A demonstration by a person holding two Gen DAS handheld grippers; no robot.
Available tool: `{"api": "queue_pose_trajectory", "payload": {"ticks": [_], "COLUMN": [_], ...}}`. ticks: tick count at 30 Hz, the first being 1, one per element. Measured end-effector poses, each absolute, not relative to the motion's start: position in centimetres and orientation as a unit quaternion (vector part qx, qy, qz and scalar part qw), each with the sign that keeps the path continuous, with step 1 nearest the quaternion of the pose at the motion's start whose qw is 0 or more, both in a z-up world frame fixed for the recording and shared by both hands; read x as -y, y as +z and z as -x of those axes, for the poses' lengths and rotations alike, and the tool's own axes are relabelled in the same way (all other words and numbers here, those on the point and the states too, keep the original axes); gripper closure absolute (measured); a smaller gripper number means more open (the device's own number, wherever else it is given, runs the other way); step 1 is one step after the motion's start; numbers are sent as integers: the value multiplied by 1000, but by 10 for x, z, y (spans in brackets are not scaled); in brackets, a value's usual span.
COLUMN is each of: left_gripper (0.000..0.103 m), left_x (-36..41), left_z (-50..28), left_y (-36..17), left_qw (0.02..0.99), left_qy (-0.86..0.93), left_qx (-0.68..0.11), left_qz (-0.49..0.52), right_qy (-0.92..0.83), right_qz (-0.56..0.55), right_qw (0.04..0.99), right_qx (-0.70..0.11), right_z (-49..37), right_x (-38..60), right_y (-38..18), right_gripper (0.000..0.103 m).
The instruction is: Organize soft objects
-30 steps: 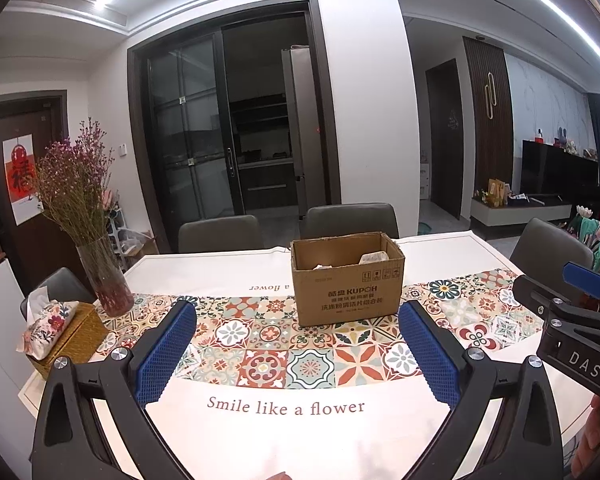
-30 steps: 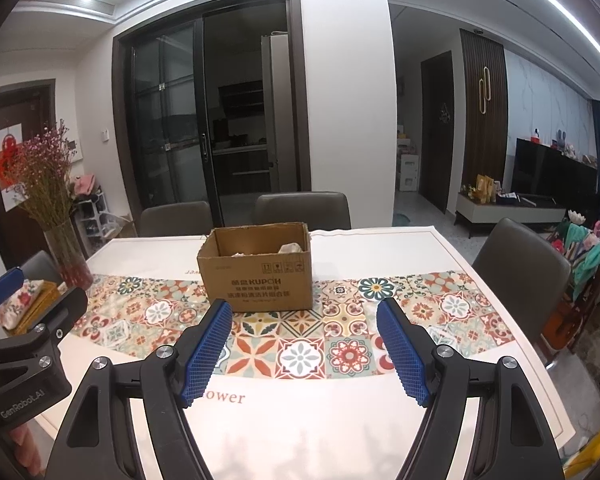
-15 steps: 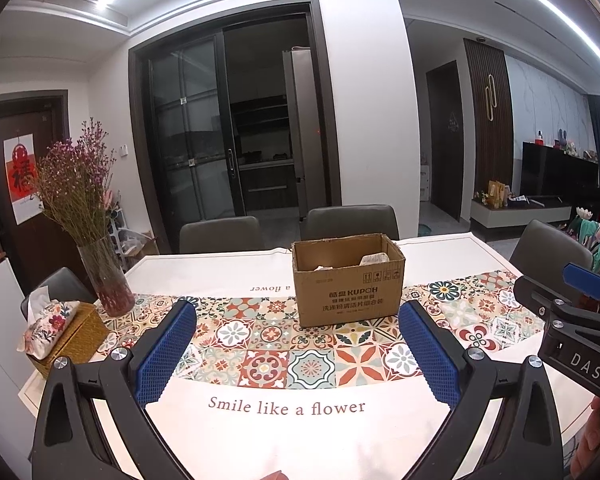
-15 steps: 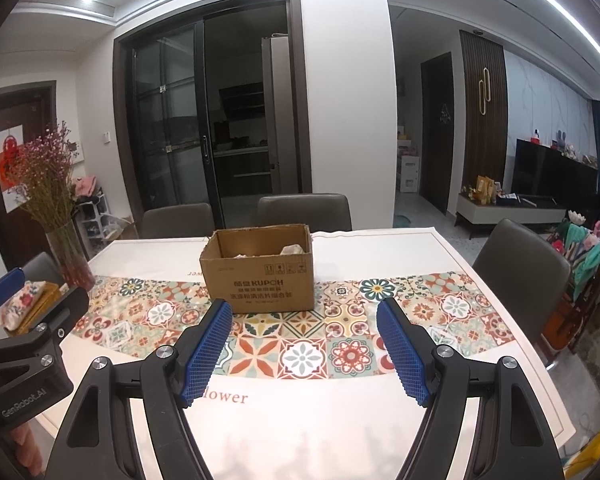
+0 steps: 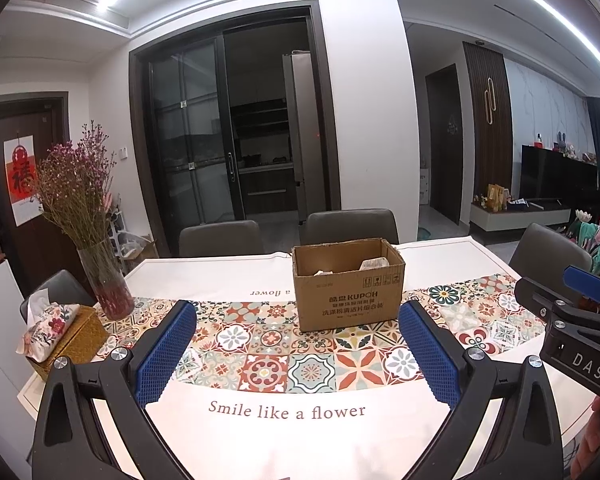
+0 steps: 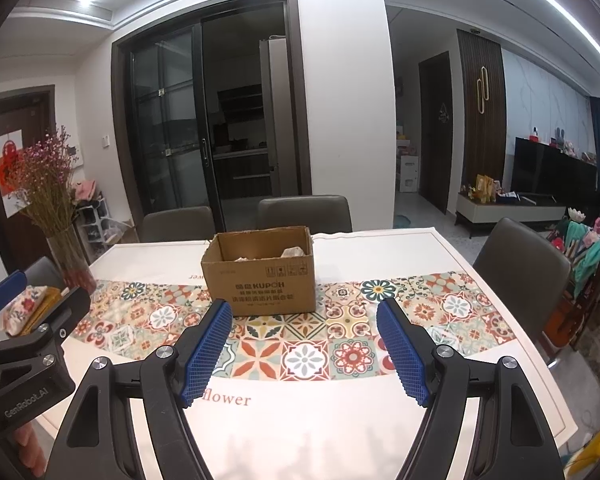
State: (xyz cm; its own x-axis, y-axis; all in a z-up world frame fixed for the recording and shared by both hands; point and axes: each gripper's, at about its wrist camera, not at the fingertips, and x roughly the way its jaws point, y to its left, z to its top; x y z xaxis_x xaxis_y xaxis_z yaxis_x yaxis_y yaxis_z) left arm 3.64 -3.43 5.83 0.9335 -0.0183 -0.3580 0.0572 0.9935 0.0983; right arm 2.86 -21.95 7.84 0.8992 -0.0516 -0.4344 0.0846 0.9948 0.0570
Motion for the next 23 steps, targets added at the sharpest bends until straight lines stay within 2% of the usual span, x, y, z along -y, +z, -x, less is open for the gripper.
{"api": "queue_pose_trajectory", "payload": {"ticks": [23], "left_gripper": [0], "left_x": [33], "left_z": [-39], "left_y": [57], "left_qw": [982], "left_qy": [-11], "left_qx": [-179], "left_qz": [-53], "right_qy": [-34], "right_qz": [-38], "right_qw": [974], "right_qx": [-222], "right_z": [-30], "right_x": [219], "right_y": [78], "right_gripper": [27]}}
